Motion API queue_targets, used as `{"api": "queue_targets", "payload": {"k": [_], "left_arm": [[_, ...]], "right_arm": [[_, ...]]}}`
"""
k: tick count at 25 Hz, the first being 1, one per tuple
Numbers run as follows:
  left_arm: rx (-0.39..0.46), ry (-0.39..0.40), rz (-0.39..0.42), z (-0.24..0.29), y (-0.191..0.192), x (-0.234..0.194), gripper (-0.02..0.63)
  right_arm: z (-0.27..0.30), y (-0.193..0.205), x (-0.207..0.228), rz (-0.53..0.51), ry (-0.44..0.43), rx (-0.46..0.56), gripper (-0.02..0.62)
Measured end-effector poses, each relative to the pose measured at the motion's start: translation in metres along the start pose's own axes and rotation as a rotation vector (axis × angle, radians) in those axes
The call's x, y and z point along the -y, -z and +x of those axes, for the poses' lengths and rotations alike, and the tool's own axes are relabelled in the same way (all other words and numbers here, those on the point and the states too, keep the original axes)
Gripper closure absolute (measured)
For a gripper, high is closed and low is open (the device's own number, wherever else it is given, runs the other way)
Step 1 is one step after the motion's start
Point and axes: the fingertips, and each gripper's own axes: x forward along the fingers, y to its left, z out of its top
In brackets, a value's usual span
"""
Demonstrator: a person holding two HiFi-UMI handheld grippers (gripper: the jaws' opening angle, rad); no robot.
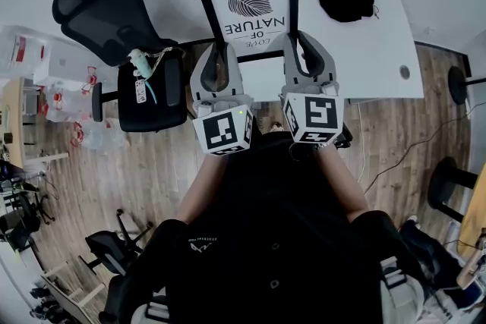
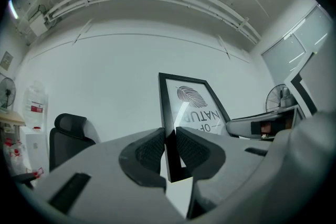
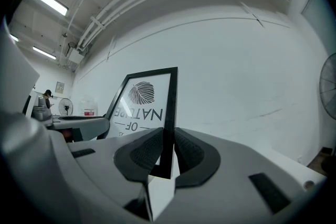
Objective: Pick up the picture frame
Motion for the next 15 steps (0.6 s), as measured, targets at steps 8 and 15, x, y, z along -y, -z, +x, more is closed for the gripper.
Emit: {"api": "queue_targets", "payload": {"k": [8,15], "left_arm": [[-0.001,-0.011,-0.009,-0.004,0.002,-0.004,0.535],[-0.02,-0.016,-0.015,0.001,0.01,-0.005,0.535]], "right_arm": [[0.0,0.002,-0.006,-0.014,-0.008,-0.005,0.529],[0.005,0.008,-0.004,-0.015,-0.01,-0.025,0.529]]}}
